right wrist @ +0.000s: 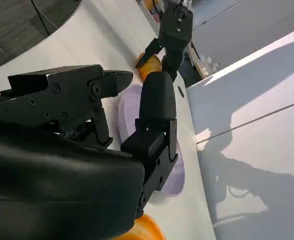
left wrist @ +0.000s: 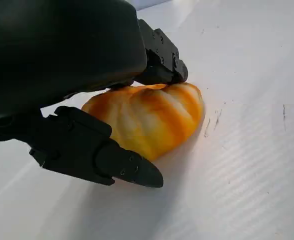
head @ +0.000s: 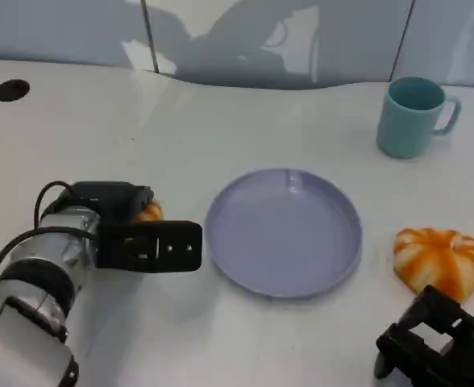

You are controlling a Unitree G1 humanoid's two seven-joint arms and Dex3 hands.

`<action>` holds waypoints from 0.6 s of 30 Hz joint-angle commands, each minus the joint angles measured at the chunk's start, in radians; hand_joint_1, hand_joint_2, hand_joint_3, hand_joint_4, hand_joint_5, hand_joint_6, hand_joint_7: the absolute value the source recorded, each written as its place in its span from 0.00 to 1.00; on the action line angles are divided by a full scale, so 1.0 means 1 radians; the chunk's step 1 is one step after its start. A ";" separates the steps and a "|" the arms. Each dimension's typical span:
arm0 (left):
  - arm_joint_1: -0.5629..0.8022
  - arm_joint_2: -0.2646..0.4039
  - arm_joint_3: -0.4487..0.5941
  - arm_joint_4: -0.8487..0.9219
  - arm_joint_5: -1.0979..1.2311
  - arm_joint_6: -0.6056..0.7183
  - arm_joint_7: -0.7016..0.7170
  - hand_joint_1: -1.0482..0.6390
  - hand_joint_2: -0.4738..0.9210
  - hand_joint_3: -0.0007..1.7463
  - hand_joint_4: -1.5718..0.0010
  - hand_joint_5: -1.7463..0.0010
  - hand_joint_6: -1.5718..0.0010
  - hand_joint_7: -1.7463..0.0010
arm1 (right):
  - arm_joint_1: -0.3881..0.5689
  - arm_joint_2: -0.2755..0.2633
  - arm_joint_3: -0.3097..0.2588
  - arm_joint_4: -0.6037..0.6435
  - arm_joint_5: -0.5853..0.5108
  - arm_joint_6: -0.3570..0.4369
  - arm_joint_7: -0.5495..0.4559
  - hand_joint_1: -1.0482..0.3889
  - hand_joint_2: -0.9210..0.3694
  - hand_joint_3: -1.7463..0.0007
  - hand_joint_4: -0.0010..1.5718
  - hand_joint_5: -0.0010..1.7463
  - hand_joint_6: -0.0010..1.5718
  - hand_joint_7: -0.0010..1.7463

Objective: Grasp the bread from the table and place it into the plate.

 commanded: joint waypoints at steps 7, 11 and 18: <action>0.088 0.022 -0.021 0.013 0.024 -0.077 0.284 0.43 0.99 0.00 0.55 0.07 0.32 0.86 | 0.008 -0.015 -0.011 -0.010 0.004 -0.010 -0.001 0.28 0.00 0.93 0.47 0.90 0.42 0.79; 0.087 0.021 -0.028 0.021 0.021 -0.082 0.299 0.43 0.99 0.00 0.56 0.00 0.30 0.85 | 0.008 -0.015 -0.011 -0.010 0.004 -0.010 -0.001 0.28 0.00 0.93 0.47 0.90 0.42 0.79; 0.087 0.021 -0.032 0.022 0.017 -0.083 0.302 0.43 0.99 0.00 0.56 0.00 0.29 0.86 | 0.008 -0.014 -0.012 -0.010 0.004 -0.010 -0.001 0.28 0.00 0.93 0.46 0.90 0.41 0.79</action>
